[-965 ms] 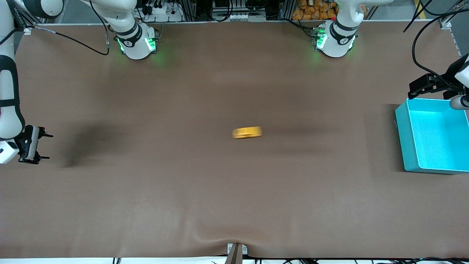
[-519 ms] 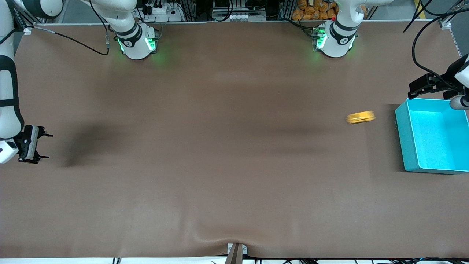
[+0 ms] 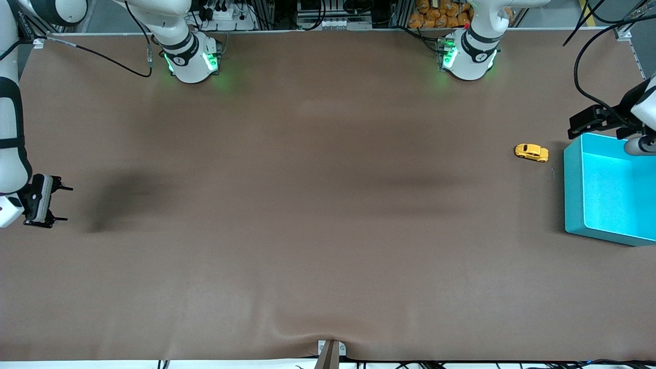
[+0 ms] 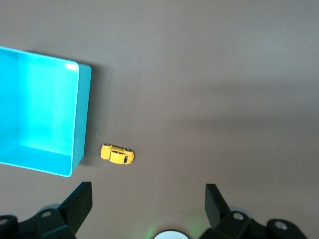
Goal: Wind and store yellow beetle car
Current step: 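Raise the right gripper while the left gripper reaches toward the car, then grasp the yellow car with the left gripper while the right gripper retracts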
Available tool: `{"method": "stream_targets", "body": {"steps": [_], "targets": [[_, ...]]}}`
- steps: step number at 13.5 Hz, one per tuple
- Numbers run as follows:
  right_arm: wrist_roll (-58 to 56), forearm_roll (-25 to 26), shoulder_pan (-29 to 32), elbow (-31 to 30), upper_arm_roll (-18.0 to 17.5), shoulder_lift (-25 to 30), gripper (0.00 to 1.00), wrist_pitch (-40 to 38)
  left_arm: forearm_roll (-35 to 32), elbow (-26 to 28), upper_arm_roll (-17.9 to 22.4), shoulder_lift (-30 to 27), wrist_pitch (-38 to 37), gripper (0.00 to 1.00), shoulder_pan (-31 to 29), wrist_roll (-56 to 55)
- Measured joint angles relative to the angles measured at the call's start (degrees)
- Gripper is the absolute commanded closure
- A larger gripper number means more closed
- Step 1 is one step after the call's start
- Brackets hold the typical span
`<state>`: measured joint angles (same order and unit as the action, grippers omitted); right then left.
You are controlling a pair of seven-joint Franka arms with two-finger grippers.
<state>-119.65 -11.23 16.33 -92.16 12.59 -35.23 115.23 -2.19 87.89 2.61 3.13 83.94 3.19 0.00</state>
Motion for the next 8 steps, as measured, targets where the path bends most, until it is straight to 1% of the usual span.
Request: {"method": "stream_targets", "body": {"steps": [3,6,8], "targets": [[1.93,-0.86,-0.02,0.78,-0.33,-0.01,0.00,-0.36,0.00,5.91,0.15,0.66,2.44,0.00,-2.16,-4.79],[7.98,-5.93,-0.38,5.24,-0.72,0.09,0.00,-6.28,0.00,13.16,0.26,1.33,7.47,0.00,-3.78,-15.09],[15.60,-6.71,-1.43,9.15,-0.93,0.37,0.00,-10.26,0.00,18.13,0.28,1.52,11.23,0.00,-4.59,-24.66]]}}
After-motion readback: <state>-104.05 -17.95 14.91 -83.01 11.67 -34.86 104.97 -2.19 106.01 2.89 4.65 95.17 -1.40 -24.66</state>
